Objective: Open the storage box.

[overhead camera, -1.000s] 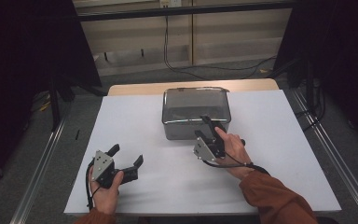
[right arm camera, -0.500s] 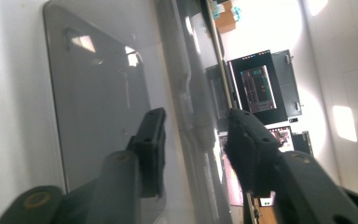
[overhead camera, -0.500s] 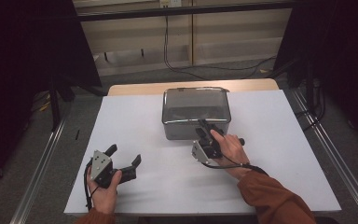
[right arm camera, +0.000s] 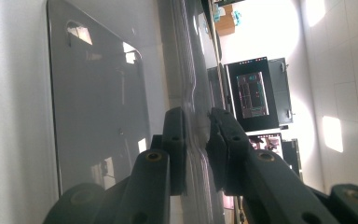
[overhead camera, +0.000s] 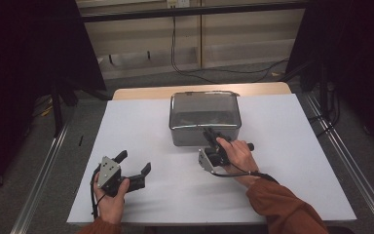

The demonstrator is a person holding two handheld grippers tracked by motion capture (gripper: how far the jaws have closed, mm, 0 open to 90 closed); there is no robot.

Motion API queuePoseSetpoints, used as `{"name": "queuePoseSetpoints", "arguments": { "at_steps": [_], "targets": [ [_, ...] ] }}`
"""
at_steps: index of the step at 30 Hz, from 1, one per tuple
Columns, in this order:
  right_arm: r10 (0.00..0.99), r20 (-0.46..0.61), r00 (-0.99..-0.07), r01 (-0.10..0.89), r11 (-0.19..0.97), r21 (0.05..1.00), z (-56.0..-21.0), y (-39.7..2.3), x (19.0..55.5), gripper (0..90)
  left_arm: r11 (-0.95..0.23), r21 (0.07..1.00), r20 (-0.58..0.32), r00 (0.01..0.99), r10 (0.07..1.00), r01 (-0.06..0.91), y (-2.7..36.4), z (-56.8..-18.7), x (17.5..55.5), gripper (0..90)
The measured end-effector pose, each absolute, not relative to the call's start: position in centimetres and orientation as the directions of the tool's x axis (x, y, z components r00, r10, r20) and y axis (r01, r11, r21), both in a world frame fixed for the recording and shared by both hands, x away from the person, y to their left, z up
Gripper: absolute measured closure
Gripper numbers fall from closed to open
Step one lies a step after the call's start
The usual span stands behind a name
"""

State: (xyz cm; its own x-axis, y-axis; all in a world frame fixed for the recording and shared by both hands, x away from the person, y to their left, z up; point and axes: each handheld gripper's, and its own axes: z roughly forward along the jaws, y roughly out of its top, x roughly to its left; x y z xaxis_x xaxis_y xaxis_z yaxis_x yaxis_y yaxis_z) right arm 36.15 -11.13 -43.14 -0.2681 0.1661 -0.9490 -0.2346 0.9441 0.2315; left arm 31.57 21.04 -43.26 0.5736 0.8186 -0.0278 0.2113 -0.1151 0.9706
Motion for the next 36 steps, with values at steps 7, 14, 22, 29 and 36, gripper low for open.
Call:
{"name": "queuePoseSetpoints", "arguments": {
  "at_steps": [7,14,22,29,36],
  "targets": [
    [0.174,-0.949,-0.262,-0.238,0.942,0.238,-43.0,-11.2,36.1,77.7,-0.104,0.968,-0.047,0.576,0.816,0.226,20.7,-43.4,31.9,4.9],
    [0.179,-0.947,-0.266,-0.242,0.939,0.245,-42.9,-11.3,36.2,77.7,-0.112,0.966,-0.046,0.583,0.812,0.232,20.5,-43.2,32.3,6.1],
    [0.182,-0.945,-0.272,-0.244,0.937,0.251,-42.4,-11.4,36.2,77.8,-0.074,0.965,-0.092,0.591,0.801,0.251,20.4,-42.9,32.7,4.4],
    [0.194,-0.948,-0.254,-0.249,0.933,0.258,-41.8,-11.3,36.3,78.6,-0.076,0.973,-0.080,0.625,0.777,0.219,19.6,-42.5,33.7,3.2],
    [0.194,-0.949,-0.249,-0.253,0.933,0.258,-41.5,-11.3,36.4,78.9,-0.109,0.975,-0.044,0.651,0.757,0.193,18.8,-42.0,34.6,2.9]
  ]
}}
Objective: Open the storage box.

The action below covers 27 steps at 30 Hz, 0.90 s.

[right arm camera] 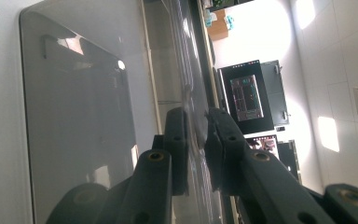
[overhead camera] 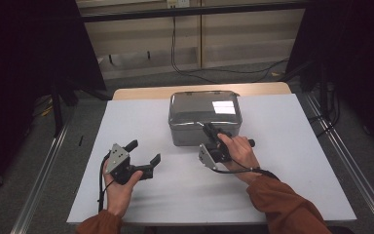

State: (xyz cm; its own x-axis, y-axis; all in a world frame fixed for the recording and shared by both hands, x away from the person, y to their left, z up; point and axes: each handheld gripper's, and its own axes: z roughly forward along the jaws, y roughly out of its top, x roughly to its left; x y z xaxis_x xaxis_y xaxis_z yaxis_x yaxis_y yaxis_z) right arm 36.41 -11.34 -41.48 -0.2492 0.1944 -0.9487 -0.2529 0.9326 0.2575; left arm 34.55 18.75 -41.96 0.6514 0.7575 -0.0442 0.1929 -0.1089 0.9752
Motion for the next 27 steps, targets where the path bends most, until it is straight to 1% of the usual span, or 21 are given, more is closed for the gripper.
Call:
{"name": "queuePoseSetpoints", "arguments": {
  "at_steps": [6,8,12,14,16,27],
  "targets": [
    [0.198,-0.948,-0.249,-0.248,0.933,0.260,-41.3,-11.4,36.4,79.0,-0.120,0.978,-0.024,0.668,0.744,0.169,17.8,-41.1,35.9,3.0],
    [0.195,-0.949,-0.247,-0.252,0.933,0.257,-41.2,-11.4,36.5,79.1,-0.112,0.979,-0.032,0.675,0.737,0.169,17.4,-41.0,36.2,2.8],
    [0.203,-0.947,-0.247,-0.253,0.930,0.265,-41.1,-11.4,36.5,79.1,-0.145,0.977,-0.005,0.695,0.719,0.157,16.3,-40.7,37.1,2.5],
    [0.203,-0.948,-0.247,-0.253,0.930,0.265,-41.1,-11.4,36.5,79.1,-0.144,0.976,-0.012,0.704,0.710,0.162,16.0,-40.7,37.3,2.5],
    [0.205,-0.949,-0.241,-0.256,0.929,0.266,-41.1,-11.3,36.5,79.2,-0.158,0.976,0.004,0.711,0.703,0.151,15.4,-40.6,37.8,2.6],
    [0.216,-0.946,-0.242,-0.256,0.926,0.277,-40.4,-11.4,36.7,79.4,-0.160,0.978,0.024,0.697,0.717,0.132,14.4,-40.8,40.0,4.5]
  ]
}}
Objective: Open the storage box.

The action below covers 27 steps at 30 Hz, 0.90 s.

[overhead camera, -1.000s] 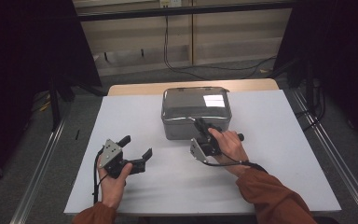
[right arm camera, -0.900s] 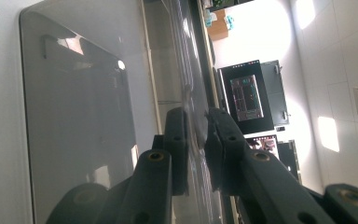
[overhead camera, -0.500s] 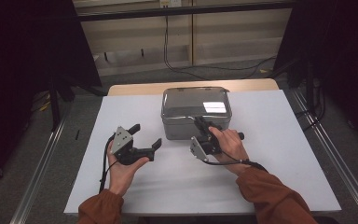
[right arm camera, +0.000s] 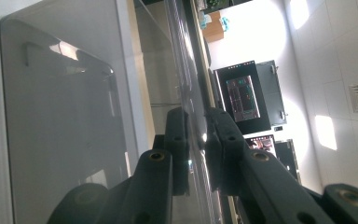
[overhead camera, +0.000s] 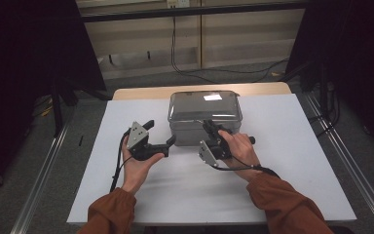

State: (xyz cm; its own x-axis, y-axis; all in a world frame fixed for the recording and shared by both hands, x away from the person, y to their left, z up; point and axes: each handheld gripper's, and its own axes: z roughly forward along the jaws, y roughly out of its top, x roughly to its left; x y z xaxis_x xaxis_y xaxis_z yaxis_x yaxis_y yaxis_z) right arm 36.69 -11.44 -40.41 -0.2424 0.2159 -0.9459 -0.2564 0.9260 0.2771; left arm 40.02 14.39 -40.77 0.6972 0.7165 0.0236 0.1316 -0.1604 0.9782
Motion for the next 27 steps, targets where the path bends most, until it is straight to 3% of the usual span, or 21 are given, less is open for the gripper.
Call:
{"name": "queuePoseSetpoints", "arguments": {
  "at_steps": [10,13,27],
  "targets": [
    [0.224,-0.946,-0.235,-0.259,0.923,0.284,-39.8,-11.5,36.9,79.7,-0.178,0.972,0.027,0.684,0.729,0.151,13.3,-41.4,42.5,4.5],
    [0.217,-0.948,-0.233,-0.262,0.925,0.277,-39.5,-11.5,37.0,79.9,-0.183,0.974,0.042,0.683,0.730,0.136,13.1,-41.2,43.1,9.9],
    [0.223,-0.946,-0.235,-0.262,0.923,0.283,-39.3,-11.5,37.2,79.3,-0.174,0.979,0.056,0.672,0.738,0.109,12.4,-41.0,44.8,16.7]
  ]
}}
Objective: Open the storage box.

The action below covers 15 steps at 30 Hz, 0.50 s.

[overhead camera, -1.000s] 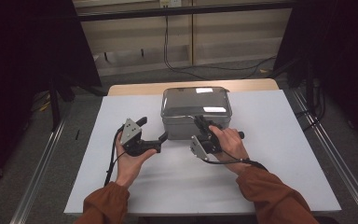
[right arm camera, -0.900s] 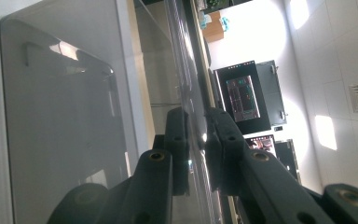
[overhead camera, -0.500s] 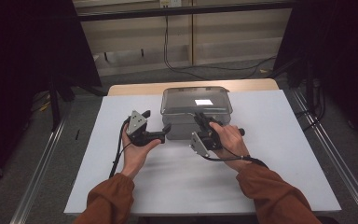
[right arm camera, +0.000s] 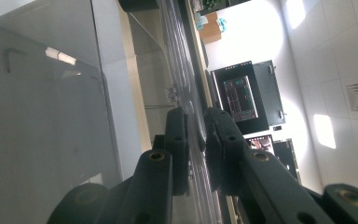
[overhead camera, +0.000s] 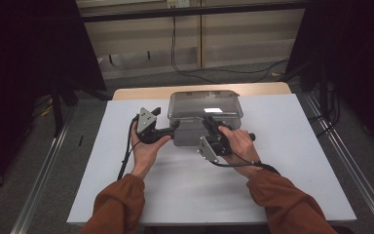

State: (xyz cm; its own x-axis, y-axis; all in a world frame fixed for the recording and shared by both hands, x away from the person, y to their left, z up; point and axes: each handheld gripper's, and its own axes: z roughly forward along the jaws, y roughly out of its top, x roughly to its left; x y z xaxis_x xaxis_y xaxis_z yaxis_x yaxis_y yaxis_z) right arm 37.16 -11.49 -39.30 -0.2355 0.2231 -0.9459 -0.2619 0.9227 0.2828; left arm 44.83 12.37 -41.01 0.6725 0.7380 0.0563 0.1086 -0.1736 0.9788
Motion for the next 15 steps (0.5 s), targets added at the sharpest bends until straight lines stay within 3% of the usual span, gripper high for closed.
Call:
{"name": "queuePoseSetpoints", "arguments": {
  "at_steps": [10,15],
  "targets": [
    [0.246,-0.937,-0.248,-0.259,0.915,0.309,-39.27,-11.57,37.23,77.9,-0.181,0.980,0.083,0.679,0.729,0.076,12.41,-40.85,44.84,24.3],
    [0.282,-0.924,-0.259,-0.246,0.905,0.346,-39.29,-11.75,37.47,71.2,-0.192,0.979,0.093,0.682,0.725,0.071,12.31,-40.85,44.82,25.7]
  ]
}}
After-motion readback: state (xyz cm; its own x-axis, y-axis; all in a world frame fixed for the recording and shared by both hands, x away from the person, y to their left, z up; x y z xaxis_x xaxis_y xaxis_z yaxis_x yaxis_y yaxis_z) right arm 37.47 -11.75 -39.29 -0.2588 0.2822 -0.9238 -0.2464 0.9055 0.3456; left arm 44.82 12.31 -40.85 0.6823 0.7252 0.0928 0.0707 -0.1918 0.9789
